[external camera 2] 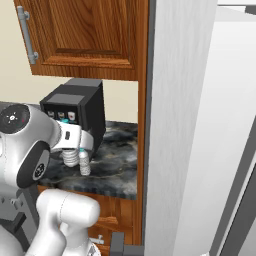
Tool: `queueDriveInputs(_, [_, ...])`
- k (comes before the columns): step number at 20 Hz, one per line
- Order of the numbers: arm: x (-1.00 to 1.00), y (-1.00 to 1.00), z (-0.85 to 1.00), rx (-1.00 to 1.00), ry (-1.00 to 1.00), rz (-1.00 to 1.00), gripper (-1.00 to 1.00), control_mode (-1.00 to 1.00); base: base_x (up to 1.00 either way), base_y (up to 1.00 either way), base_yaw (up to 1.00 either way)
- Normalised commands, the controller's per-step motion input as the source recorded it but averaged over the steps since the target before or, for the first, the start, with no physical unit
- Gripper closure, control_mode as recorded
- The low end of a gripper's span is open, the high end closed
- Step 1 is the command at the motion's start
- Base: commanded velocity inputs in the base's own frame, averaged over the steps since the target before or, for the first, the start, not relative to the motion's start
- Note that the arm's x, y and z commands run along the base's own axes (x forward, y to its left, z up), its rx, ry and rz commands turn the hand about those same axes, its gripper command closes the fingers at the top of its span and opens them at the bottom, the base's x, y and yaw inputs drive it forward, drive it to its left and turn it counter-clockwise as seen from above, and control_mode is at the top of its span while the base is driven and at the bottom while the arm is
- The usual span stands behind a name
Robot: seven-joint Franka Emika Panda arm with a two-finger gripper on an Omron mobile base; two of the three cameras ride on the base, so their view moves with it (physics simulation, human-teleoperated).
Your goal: Take the bottled waters from the counter and place them in the freezer to freeze. Close the freezer door after placing the bottles.
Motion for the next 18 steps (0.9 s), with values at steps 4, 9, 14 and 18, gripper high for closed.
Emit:
queueDriveInputs(4, [-0.05, 0.08, 0.00, 0.00, 0.00, 0.00, 1.00, 1.00, -0.11, 0.04, 0.00])
queueDriveInputs(9, [0.00, 0.00, 0.00, 0.00, 0.00, 0.00, 1.00, 1.00, -0.68, 0.25, -0.06])
queueDriveInputs(14, [0.00, 0.00, 0.00, 0.00, 0.00, 0.00, 1.00, 1.00, -0.79, 0.42, -0.10])
queueDriveInputs(18, [0.00, 0.00, 0.00, 0.00, 0.00, 0.00, 1.00, 1.00, -0.92, 0.11, -0.13])
